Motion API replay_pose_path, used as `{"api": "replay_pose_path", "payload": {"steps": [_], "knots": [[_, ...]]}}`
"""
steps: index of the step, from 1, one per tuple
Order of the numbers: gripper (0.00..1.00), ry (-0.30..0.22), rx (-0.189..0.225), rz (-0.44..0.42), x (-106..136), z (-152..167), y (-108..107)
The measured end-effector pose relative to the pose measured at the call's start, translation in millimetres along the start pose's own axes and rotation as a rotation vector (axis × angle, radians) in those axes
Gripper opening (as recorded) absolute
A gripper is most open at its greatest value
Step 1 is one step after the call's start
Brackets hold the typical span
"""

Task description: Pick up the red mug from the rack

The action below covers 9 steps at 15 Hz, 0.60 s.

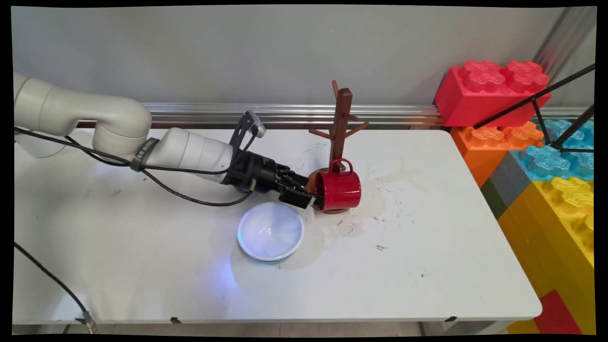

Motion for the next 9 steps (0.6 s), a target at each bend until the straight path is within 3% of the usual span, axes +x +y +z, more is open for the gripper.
{"api": "replay_pose_path", "payload": {"steps": [9], "knots": [[1.0,0.019,-0.017,-0.031,-3,23,-3]]}}
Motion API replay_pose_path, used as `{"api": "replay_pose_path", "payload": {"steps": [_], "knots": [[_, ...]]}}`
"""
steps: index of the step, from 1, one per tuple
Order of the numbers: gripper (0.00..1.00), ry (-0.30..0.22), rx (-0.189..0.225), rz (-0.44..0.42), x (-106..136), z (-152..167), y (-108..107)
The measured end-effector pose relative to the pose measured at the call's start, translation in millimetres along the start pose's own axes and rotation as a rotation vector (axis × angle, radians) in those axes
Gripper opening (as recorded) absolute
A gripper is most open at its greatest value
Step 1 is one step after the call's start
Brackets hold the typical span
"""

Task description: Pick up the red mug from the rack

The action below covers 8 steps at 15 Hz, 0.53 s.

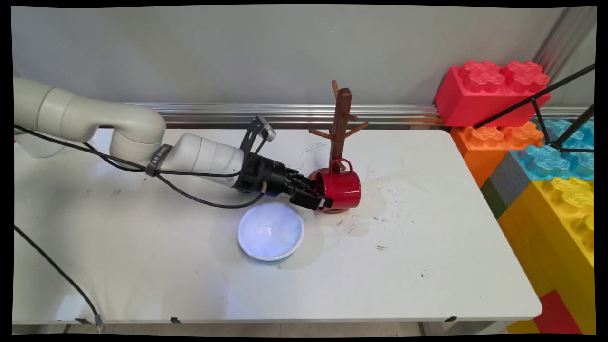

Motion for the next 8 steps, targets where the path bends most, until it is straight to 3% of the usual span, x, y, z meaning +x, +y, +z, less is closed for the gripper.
{"api": "replay_pose_path", "payload": {"steps": [8], "knots": [[1.0,0.014,-0.008,-0.013,-2,14,-4]]}}
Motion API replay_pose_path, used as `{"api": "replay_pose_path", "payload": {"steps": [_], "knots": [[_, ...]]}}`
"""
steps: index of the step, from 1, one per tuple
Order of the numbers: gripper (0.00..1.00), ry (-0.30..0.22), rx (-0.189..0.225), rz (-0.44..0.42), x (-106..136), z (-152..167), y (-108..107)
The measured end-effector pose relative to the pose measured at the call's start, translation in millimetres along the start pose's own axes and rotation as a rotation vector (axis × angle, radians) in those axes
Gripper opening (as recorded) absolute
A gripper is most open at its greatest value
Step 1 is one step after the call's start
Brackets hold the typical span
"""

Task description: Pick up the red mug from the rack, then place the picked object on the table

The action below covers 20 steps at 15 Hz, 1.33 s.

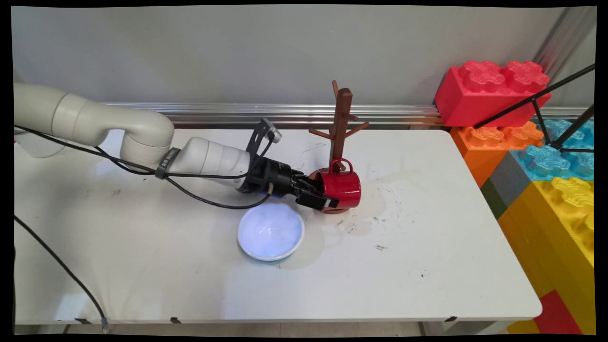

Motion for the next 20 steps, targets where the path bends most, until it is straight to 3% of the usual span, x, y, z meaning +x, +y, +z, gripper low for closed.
{"api": "replay_pose_path", "payload": {"steps": [1,2,20], "knots": [[1.0,0.002,-0.002,-0.001,0,1,0],[0.0,0.005,-0.004,-0.003,0,2,0],[0.0,0.012,-0.039,-0.039,6,-10,-2]]}}
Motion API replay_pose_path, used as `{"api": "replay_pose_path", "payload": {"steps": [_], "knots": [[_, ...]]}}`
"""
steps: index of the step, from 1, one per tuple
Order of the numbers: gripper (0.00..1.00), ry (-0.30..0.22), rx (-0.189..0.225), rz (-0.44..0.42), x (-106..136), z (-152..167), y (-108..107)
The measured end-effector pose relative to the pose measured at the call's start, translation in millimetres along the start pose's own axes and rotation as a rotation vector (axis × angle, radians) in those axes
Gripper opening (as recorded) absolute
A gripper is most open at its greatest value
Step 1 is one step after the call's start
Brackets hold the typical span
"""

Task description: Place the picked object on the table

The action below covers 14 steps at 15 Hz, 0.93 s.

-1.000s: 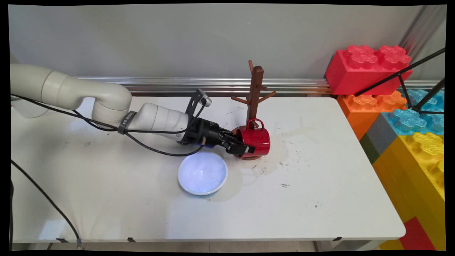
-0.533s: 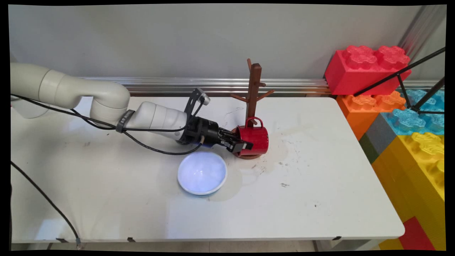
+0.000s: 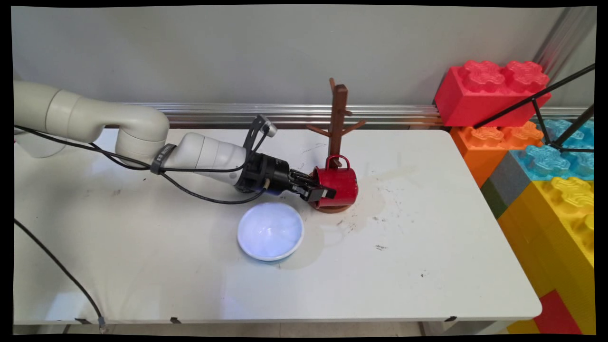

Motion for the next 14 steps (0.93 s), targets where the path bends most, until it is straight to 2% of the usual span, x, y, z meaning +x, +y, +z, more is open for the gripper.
{"api": "replay_pose_path", "payload": {"steps": [14], "knots": [[0.0,0.011,-0.067,-0.017,7,-2,18]]}}
